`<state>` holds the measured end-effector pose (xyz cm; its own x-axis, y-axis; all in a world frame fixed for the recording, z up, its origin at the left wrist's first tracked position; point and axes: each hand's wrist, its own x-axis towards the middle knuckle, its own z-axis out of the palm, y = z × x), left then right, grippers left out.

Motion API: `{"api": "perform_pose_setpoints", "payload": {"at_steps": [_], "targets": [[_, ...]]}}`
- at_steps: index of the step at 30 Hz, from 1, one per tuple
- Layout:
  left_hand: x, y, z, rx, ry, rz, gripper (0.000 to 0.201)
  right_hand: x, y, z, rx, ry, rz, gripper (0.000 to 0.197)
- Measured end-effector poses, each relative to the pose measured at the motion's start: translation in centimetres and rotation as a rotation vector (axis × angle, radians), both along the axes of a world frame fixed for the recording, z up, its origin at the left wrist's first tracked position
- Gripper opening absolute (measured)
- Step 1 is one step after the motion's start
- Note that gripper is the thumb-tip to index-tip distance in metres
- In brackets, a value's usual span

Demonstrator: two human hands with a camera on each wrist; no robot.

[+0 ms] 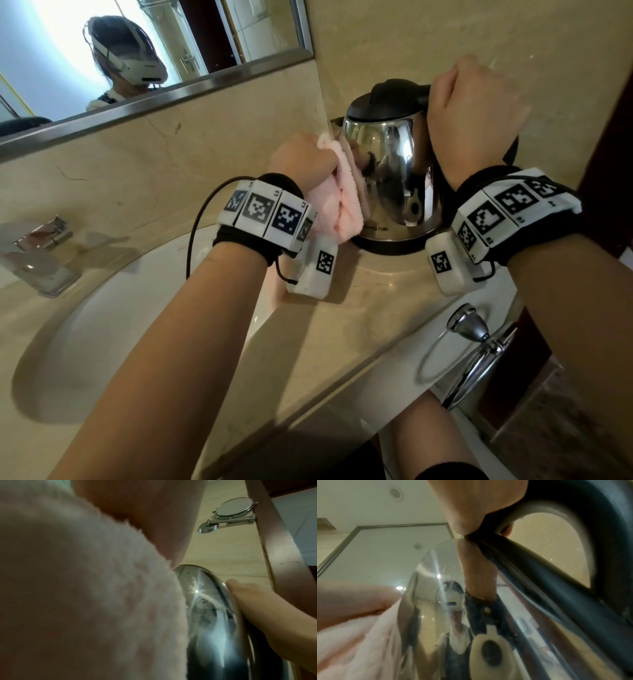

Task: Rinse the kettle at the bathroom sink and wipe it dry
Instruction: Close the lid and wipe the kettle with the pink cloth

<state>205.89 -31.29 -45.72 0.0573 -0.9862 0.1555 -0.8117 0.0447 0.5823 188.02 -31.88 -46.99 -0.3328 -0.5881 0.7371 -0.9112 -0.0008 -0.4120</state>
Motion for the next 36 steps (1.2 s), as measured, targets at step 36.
{"api": "perform_pose_setpoints", "payload": {"at_steps": [36], "targets": [[0.0,7.3,-2.0,0.322,-0.366,-0.26,0.033,0.7,5.8,3.0,0.319,-0.279,0.305,0.038]]}}
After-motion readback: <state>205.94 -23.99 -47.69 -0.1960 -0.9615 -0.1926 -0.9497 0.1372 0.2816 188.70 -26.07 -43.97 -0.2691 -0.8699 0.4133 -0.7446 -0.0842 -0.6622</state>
